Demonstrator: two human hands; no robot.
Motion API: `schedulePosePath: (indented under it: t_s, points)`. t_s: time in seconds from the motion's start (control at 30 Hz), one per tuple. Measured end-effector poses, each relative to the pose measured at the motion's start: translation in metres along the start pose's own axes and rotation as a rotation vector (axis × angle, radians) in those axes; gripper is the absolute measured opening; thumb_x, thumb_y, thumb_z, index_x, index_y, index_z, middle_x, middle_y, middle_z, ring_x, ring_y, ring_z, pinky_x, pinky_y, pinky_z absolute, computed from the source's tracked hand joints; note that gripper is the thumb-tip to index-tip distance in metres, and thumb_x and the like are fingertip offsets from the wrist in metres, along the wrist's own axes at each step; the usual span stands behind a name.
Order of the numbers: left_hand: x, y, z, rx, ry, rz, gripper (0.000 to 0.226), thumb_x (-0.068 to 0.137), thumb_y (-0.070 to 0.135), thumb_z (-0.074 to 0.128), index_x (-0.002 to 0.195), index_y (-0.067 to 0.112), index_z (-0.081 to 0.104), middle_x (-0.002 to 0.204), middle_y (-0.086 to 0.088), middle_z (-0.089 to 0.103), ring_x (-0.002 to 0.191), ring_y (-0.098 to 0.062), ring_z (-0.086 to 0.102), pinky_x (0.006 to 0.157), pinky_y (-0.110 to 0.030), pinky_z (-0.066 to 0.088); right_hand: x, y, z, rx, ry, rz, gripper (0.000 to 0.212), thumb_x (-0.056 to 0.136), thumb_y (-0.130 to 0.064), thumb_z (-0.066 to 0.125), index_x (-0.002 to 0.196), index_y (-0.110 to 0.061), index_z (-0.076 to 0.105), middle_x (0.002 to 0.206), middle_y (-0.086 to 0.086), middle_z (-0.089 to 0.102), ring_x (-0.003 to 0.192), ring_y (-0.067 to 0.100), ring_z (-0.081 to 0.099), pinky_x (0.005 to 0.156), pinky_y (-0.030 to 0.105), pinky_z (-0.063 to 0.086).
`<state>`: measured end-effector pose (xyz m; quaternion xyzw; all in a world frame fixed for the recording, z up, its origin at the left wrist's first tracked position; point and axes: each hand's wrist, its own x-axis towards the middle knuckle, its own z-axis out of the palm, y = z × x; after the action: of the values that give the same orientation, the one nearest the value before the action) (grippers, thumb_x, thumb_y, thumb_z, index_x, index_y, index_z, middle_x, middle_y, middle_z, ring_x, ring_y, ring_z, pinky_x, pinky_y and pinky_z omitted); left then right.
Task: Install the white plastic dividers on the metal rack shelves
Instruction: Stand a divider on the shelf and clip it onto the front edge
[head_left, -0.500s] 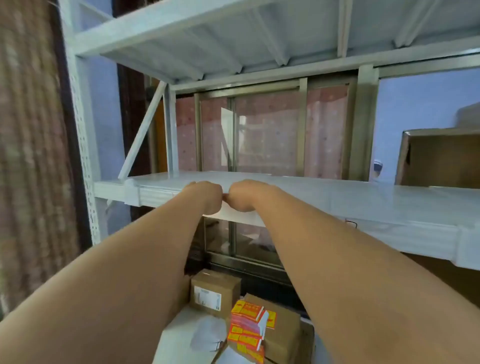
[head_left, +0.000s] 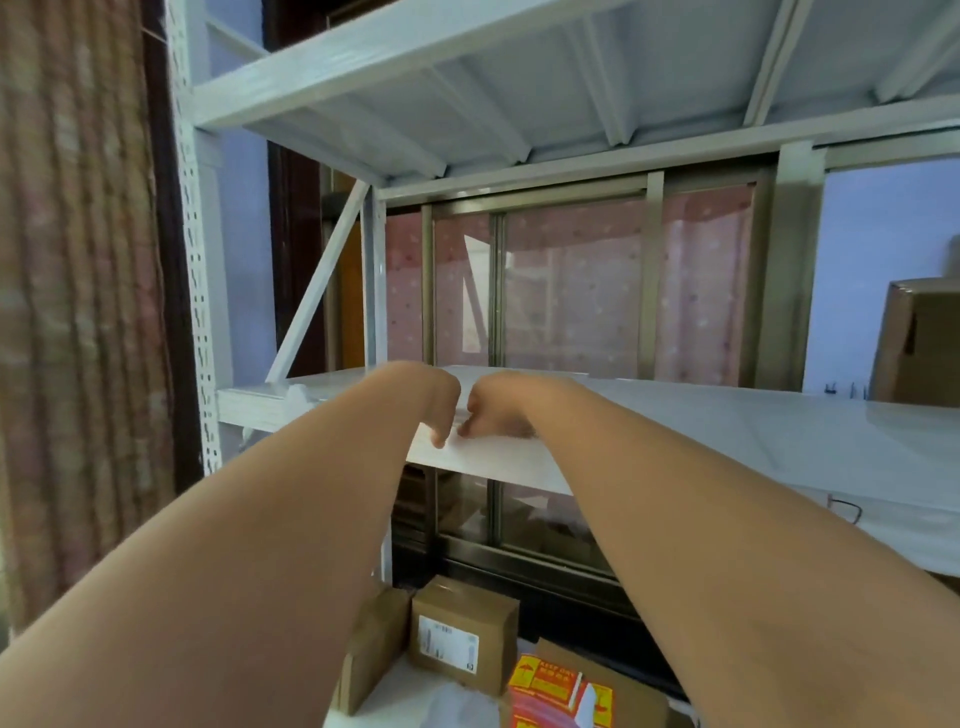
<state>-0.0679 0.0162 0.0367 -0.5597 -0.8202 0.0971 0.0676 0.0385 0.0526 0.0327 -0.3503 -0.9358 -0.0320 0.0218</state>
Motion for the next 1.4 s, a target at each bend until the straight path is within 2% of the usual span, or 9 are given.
schedulePosePath:
  t_s: [0.3, 0.57, 0.73, 0.83, 0.93, 1.03, 1.2, 1.3, 1.4]
  points:
    - [0.024, -0.028, 0.002, 0.063, -0.133, 0.094, 0.083, 0.064, 0.058, 0.075, 0.135, 0.024, 0.048, 0.133, 0.002, 0.053, 0.121, -0.025, 0.048, 0.106, -0.044, 0.037, 0.031, -0.030, -0.007, -0.006, -0.086, 0.131, 0.073, 0.065, -0.064, 0.068, 0.123, -0.022, 0.057, 0.120, -0.001, 0.060, 0.103, 0.023, 0.058, 0.096, 0.040, 0.046]
    - [0.015, -0.037, -0.001, 0.094, 0.037, 0.238, 0.069, 0.074, 0.032, 0.078, 0.133, 0.012, 0.048, 0.125, -0.006, 0.059, 0.111, -0.027, 0.057, 0.096, -0.036, 0.044, 0.026, -0.051, -0.016, -0.025, -0.114, 0.149, 0.011, 0.082, -0.017, 0.066, 0.089, -0.014, 0.058, 0.103, 0.006, 0.057, 0.097, 0.026, 0.058, 0.091, 0.039, 0.050]
    - [-0.001, -0.039, -0.004, 0.176, 0.087, 0.299, 0.039, 0.084, 0.017, 0.066, 0.120, 0.007, 0.054, 0.094, -0.004, 0.054, 0.085, -0.023, 0.053, 0.077, -0.030, 0.045, 0.018, -0.056, -0.020, 0.016, -0.064, 0.168, 0.019, 0.082, -0.012, 0.064, 0.070, -0.022, 0.053, 0.089, 0.003, 0.058, 0.083, 0.021, 0.056, 0.065, 0.027, 0.047]
    - [-0.003, -0.043, 0.000, 0.184, 0.215, 0.338, 0.029, 0.087, 0.013, 0.056, 0.116, 0.011, 0.055, 0.083, -0.001, 0.054, 0.076, -0.021, 0.051, 0.072, -0.029, 0.043, 0.021, -0.055, -0.016, -0.039, 0.026, 0.204, 0.004, 0.082, -0.016, 0.064, 0.084, -0.015, 0.060, 0.090, 0.004, 0.058, 0.085, 0.023, 0.053, 0.071, 0.029, 0.043]
    - [-0.001, -0.050, 0.003, 0.153, 0.405, 0.312, 0.030, 0.090, 0.005, 0.045, 0.119, 0.010, 0.052, 0.102, -0.007, 0.056, 0.088, -0.024, 0.052, 0.074, -0.030, 0.042, 0.029, -0.050, -0.013, -0.107, 0.236, 0.334, 0.031, 0.083, -0.025, 0.060, 0.111, -0.012, 0.062, 0.117, 0.010, 0.060, 0.108, 0.029, 0.053, 0.091, 0.038, 0.045]
    - [0.003, -0.060, 0.000, 0.036, 0.537, 0.225, 0.034, 0.090, -0.003, 0.043, 0.122, 0.006, 0.053, 0.118, -0.013, 0.055, 0.109, -0.034, 0.055, 0.076, -0.036, 0.045, 0.031, -0.052, -0.013, -0.113, 0.565, 0.476, 0.053, 0.085, -0.024, 0.058, 0.136, -0.025, 0.042, 0.153, 0.012, 0.020, 0.143, 0.034, 0.005, 0.114, 0.053, 0.010]
    - [0.005, -0.078, -0.008, -0.262, 0.681, 0.105, 0.037, 0.090, -0.007, 0.040, 0.125, 0.000, 0.049, 0.117, -0.020, 0.056, 0.107, -0.038, 0.056, 0.073, -0.039, 0.042, 0.042, -0.080, -0.025, 0.404, 1.303, 0.597, 0.080, 0.084, -0.023, 0.058, 0.148, -0.025, 0.010, 0.156, 0.011, 0.005, 0.142, 0.032, 0.010, 0.114, 0.048, 0.013]
    - [0.006, -0.090, -0.010, -0.390, 0.767, 0.078, 0.033, 0.091, -0.004, 0.039, 0.122, 0.002, 0.052, 0.114, -0.019, 0.058, 0.105, -0.037, 0.057, 0.070, -0.038, 0.041, 0.064, -0.096, -0.040, 1.000, 1.037, 0.512, 0.092, 0.080, -0.054, 0.059, 0.148, -0.015, 0.010, 0.147, 0.012, 0.033, 0.130, 0.032, 0.038, 0.102, 0.044, 0.039]
    - [0.002, -0.097, -0.007, -0.506, 0.831, 0.104, 0.031, 0.090, -0.001, 0.038, 0.114, 0.003, 0.057, 0.111, -0.019, 0.061, 0.103, -0.038, 0.058, 0.070, -0.038, 0.040, 0.079, -0.118, -0.043, 1.225, 0.797, 0.401, 0.063, 0.088, -0.048, 0.050, 0.134, -0.007, 0.037, 0.128, 0.010, 0.052, 0.113, 0.030, 0.052, 0.087, 0.036, 0.046]
